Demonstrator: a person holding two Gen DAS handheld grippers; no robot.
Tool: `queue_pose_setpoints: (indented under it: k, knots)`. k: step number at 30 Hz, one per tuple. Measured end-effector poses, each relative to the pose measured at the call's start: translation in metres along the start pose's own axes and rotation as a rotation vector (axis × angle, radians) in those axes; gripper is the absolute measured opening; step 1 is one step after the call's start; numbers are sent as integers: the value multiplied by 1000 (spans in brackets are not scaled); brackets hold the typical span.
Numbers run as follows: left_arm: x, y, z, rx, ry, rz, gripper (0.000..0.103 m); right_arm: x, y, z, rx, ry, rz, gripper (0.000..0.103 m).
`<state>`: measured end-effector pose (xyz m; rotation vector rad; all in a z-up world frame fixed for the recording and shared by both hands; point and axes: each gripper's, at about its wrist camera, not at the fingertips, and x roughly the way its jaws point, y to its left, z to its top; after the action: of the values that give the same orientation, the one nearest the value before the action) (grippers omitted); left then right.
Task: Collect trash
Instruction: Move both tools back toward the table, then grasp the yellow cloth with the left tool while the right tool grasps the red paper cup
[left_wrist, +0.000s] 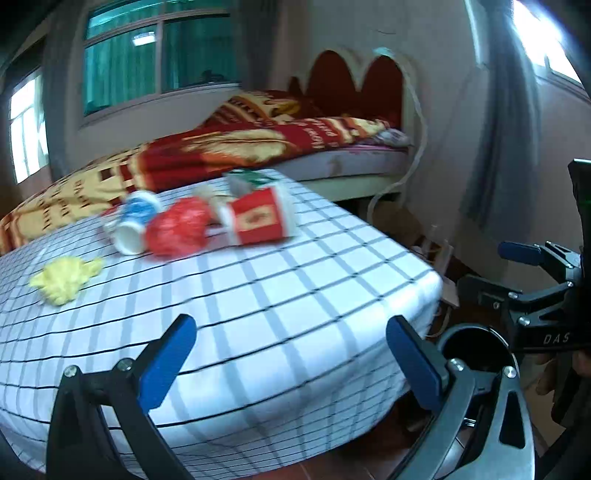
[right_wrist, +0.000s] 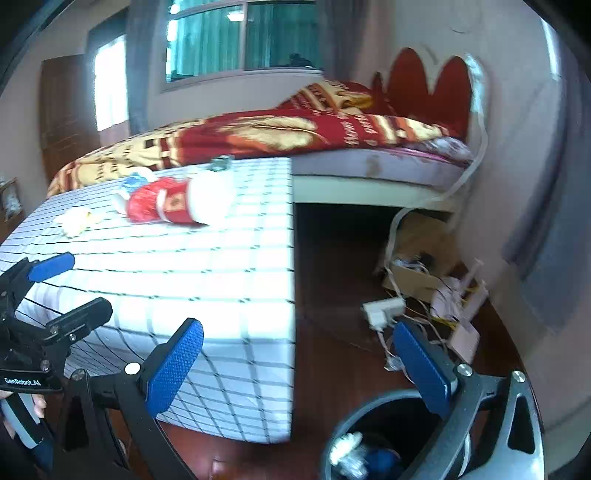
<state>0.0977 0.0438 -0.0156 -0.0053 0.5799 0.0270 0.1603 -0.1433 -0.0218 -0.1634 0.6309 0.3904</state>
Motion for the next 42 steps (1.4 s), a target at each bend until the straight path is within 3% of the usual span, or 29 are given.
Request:
queue_pose_setpoints:
  k: [9,11,17,28,30,32,34,37,40,42]
  knots:
    - [-15,89,-5,-114,1,125,103,31,65,39,-77,-33,103,103]
    - [-17,105,-5,-123,-1,158,103,41,76,53,-91,-24,88,103]
    - [-11,160,1,-155,2,253,102,77,89,86,-31,8,131,103]
    - [30,213,15,-198,32,253,98,154,103,115,-41,107,153,101]
    - [37,217,16,-205,43,251,98,158,107,114,-43,119,175,89]
    - [46,224,16,-212,56,256,98,157,115,110,-51,125,219,62]
    - [52,228,17,-222,70,253,98,157,122,109,-64,121,234,48]
    - [61,237,18,-240,89,245,93,158,135,107,-58,113,273,39]
    - [65,245,22,-260,100,227,90,160,142,107,-45,108,295,11]
    - [69,248,26,-256,110,224,87,160,148,109,-39,102,309,6]
